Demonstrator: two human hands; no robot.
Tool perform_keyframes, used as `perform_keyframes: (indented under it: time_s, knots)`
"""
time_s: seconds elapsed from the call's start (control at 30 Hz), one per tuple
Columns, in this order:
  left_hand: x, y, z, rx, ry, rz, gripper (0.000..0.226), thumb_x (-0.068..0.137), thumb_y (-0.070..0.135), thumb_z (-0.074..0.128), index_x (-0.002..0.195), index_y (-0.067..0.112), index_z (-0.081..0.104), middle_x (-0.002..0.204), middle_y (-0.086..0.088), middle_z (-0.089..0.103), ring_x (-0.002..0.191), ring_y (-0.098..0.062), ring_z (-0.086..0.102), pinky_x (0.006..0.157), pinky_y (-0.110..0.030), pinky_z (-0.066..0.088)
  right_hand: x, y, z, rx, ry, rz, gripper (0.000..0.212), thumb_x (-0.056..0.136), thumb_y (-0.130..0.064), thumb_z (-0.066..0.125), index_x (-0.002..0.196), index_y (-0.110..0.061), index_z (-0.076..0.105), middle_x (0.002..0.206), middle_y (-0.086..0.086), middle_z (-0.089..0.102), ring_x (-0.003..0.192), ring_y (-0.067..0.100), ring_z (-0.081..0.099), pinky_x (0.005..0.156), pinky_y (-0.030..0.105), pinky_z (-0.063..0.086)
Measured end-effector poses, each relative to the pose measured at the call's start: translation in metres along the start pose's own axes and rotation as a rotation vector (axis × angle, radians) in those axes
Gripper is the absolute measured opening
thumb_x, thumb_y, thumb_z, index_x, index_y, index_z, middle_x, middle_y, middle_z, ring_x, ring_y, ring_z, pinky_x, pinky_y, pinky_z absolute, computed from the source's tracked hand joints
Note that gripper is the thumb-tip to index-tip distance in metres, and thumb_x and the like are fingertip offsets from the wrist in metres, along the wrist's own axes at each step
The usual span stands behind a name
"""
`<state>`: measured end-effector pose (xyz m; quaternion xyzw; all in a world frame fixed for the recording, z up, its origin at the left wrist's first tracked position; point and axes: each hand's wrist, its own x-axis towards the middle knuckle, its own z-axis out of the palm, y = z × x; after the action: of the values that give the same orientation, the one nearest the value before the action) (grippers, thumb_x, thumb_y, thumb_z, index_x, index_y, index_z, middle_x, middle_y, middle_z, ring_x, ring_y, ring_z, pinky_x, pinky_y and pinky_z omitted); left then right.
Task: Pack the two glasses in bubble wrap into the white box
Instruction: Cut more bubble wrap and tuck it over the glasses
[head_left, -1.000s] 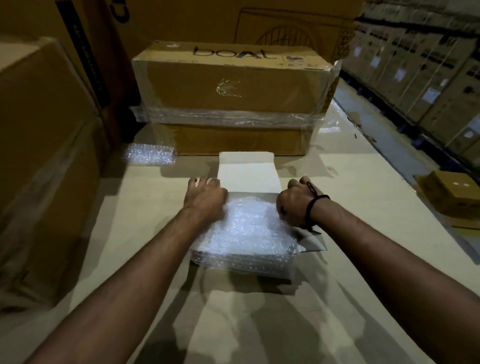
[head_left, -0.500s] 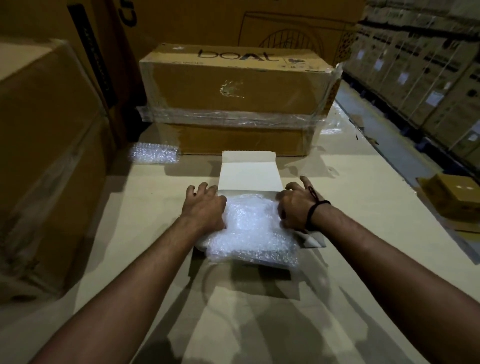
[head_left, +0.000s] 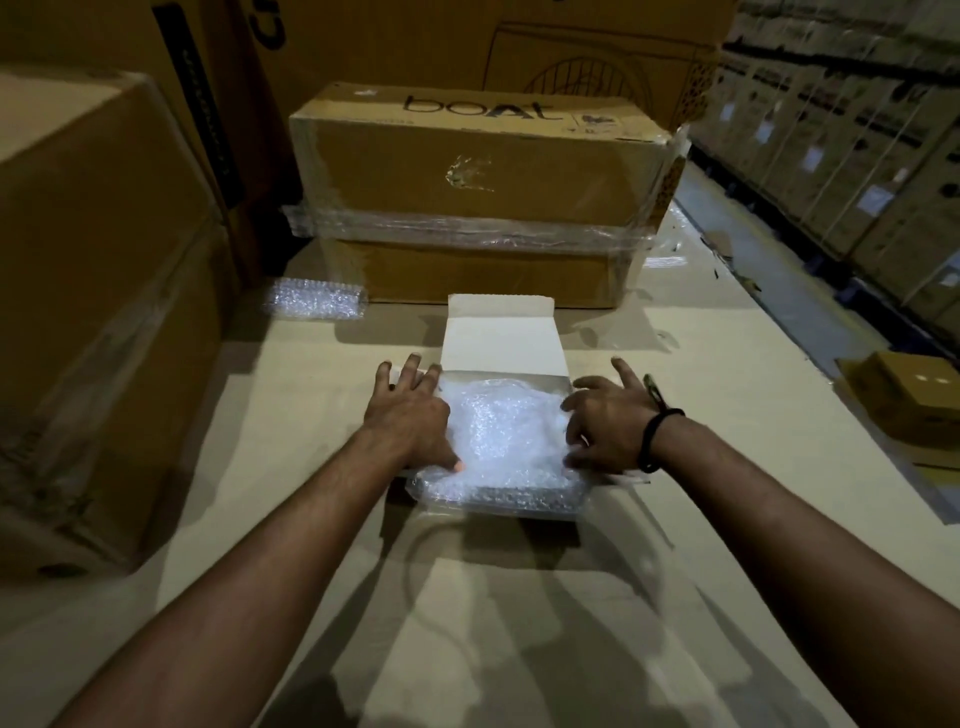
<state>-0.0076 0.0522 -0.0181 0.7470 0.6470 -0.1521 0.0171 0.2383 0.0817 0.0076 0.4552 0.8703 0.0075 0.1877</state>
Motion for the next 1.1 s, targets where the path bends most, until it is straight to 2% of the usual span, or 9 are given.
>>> perform_keyframes:
  time_s: [0.1, 0.2, 0.37, 0.43, 0.5, 0.73, 0.83, 0.93, 1.1]
  knots:
    - [-0.005, 0.001, -0.003, 0.007, 0.102, -0.013, 0.062, 0.070, 0.073, 0.064, 0.115, 0.030, 0.064, 0.163, -0.009, 0.004, 0.149, -0.034, -0.005, 0.114, -0.060, -0.003, 0.001, -0.011, 0.006, -0.068, -0.042, 0.004, 0.040, 0.086, -0.062, 0.047, 0.100, -0.032, 0.070, 0.139, -0.006, 0.048, 0.141, 0.018, 0.021, 0.111, 0.061, -0.009]
    - [-0.012, -0.004, -0.003, -0.128, 0.221, 0.063, 0.037, 0.078, 0.063, 0.064, 0.098, 0.033, 0.070, 0.163, -0.002, 0.011, 0.148, -0.029, -0.003, 0.115, -0.055, -0.001, 0.004, -0.017, 0.004, -0.122, -0.033, 0.029, 0.042, 0.085, -0.062, 0.051, 0.106, -0.030, 0.069, 0.143, -0.003, 0.045, 0.144, 0.020, 0.018, 0.111, 0.063, -0.010]
    - [-0.019, -0.001, 0.004, -0.146, 0.036, 0.115, 0.038, 0.080, 0.066, 0.058, 0.095, 0.034, 0.072, 0.164, 0.000, 0.007, 0.149, -0.027, -0.008, 0.115, -0.057, -0.007, -0.007, -0.019, 0.007, -0.110, 0.173, 0.015, 0.030, 0.080, -0.055, 0.062, 0.096, -0.030, 0.066, 0.129, -0.005, 0.053, 0.129, 0.019, 0.038, 0.114, 0.053, 0.009]
    - [-0.019, 0.002, 0.006, -0.128, 0.051, 0.083, 0.034, 0.080, 0.063, 0.062, 0.091, 0.032, 0.071, 0.163, -0.001, 0.010, 0.149, -0.028, -0.005, 0.116, -0.057, -0.005, -0.013, -0.017, 0.008, -0.039, 0.352, -0.029, 0.019, 0.080, -0.046, 0.065, 0.088, -0.030, 0.063, 0.117, -0.009, 0.060, 0.112, 0.019, 0.048, 0.099, 0.039, 0.030]
    - [-0.020, 0.007, 0.006, -0.125, 0.092, 0.065, 0.022, 0.082, 0.054, 0.065, 0.085, 0.032, 0.068, 0.163, -0.002, 0.013, 0.149, -0.029, -0.001, 0.117, -0.057, -0.002, -0.019, -0.019, 0.011, 0.046, 0.421, -0.145, 0.006, 0.083, -0.036, 0.062, 0.085, -0.031, 0.064, 0.103, -0.011, 0.065, 0.097, 0.018, 0.054, 0.076, 0.032, 0.031]
    - [-0.023, 0.001, 0.005, -0.392, 0.224, 0.173, 0.022, 0.085, 0.049, 0.064, 0.079, 0.031, 0.075, 0.160, 0.009, 0.022, 0.148, -0.019, 0.001, 0.115, -0.050, 0.000, -0.021, -0.029, 0.018, 0.041, 0.115, -0.171, 0.019, 0.093, -0.038, 0.046, 0.095, -0.038, 0.065, 0.103, -0.014, 0.067, 0.100, 0.016, 0.050, 0.079, 0.034, 0.029]
    - [-0.028, -0.001, 0.003, -0.453, 0.133, 0.255, 0.026, 0.080, 0.060, 0.067, 0.079, 0.035, 0.075, 0.160, 0.013, 0.020, 0.148, -0.017, -0.002, 0.115, -0.048, -0.003, -0.018, -0.031, 0.011, 0.017, -0.011, -0.167, 0.017, 0.094, -0.039, 0.044, 0.086, -0.036, 0.058, 0.105, -0.014, 0.065, 0.104, 0.018, 0.048, 0.086, 0.038, 0.029]
    - [-0.028, 0.002, 0.006, -0.393, 0.054, 0.266, 0.031, 0.079, 0.062, 0.066, 0.088, 0.035, 0.077, 0.161, 0.011, 0.016, 0.148, -0.017, -0.006, 0.115, -0.048, -0.007, -0.019, -0.031, 0.004, 0.107, -0.158, -0.102, 0.043, 0.092, -0.056, 0.038, 0.088, -0.023, 0.064, 0.097, -0.007, 0.066, 0.105, 0.021, 0.045, 0.095, 0.045, 0.029]
    - [-0.028, 0.003, 0.005, -0.356, -0.013, 0.217, 0.032, 0.087, 0.058, 0.058, 0.097, 0.033, 0.076, 0.163, 0.009, 0.008, 0.148, -0.020, -0.011, 0.116, -0.050, -0.009, -0.015, -0.033, 0.003, 0.015, -0.160, -0.113, 0.025, 0.094, -0.034, 0.043, 0.091, -0.023, 0.064, 0.090, -0.005, 0.064, 0.100, 0.024, 0.047, 0.093, 0.047, 0.033]
